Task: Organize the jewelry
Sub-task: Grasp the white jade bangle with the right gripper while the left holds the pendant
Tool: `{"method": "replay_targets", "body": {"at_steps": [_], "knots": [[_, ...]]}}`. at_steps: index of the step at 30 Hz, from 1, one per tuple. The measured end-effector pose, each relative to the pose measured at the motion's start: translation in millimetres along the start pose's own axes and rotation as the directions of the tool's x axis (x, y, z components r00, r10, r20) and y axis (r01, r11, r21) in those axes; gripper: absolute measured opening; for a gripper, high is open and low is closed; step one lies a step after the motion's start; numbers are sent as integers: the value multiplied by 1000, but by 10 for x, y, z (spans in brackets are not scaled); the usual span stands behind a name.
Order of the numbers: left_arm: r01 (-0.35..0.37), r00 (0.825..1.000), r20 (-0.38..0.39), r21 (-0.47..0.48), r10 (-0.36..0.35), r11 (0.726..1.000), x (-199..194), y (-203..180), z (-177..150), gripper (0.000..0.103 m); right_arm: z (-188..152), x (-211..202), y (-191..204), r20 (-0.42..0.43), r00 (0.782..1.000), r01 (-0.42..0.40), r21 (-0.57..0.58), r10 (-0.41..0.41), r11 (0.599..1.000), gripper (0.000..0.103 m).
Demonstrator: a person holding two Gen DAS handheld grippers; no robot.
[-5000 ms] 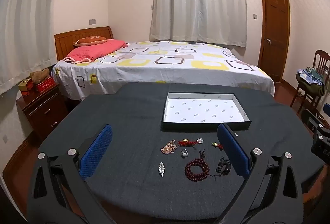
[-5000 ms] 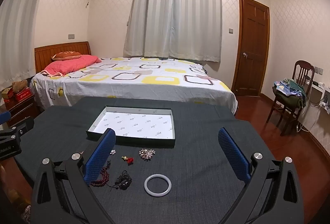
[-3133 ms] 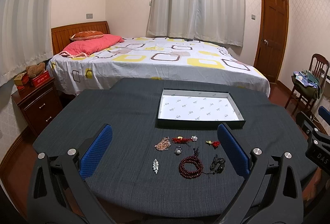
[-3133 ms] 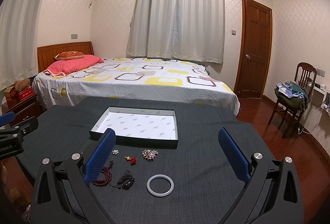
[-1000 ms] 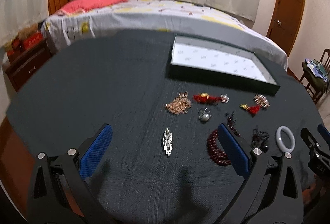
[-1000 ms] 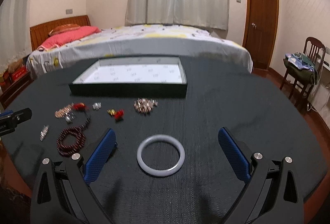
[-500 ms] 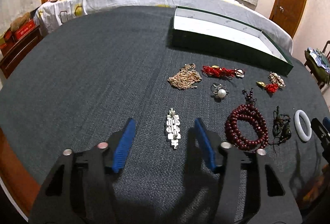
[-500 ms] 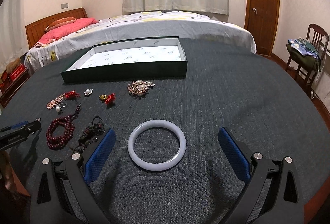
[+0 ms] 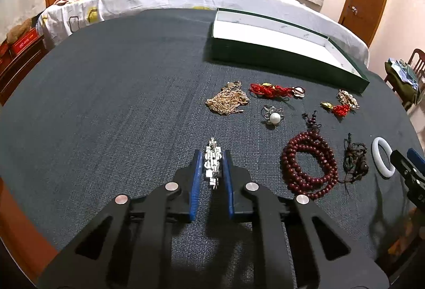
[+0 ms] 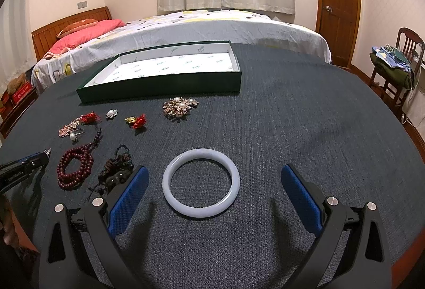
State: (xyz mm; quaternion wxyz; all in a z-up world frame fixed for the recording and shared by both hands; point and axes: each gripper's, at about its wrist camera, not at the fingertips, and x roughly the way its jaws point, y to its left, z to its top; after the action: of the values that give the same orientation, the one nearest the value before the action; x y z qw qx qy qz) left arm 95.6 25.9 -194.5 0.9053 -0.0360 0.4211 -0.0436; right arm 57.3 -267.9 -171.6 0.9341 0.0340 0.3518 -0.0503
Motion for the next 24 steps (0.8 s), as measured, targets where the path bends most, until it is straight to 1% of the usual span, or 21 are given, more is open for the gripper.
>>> {"method": "replay_targets", "body": {"at_steps": [5, 10, 20, 24], "knots": [[0, 1000, 11, -20, 0, 1000, -28, -5, 12, 16, -10, 17, 7, -4, 1000, 4, -1, -4, 1000, 97], [-3, 1000, 31, -12, 4, 1000, -88, -28, 38, 16, -23, 72, 13, -24, 1000, 17, -5, -17, 1000, 97], [1, 1000, 4, -21, 0, 1000, -16, 15, 11, 16, -37, 218, 46, -90, 995, 36, -26, -39, 999, 97], [1, 1000, -6, -23, -1, 1000, 18, 30, 2, 16, -50, 231, 56, -106, 994, 26, -36, -29, 999, 96]]}}
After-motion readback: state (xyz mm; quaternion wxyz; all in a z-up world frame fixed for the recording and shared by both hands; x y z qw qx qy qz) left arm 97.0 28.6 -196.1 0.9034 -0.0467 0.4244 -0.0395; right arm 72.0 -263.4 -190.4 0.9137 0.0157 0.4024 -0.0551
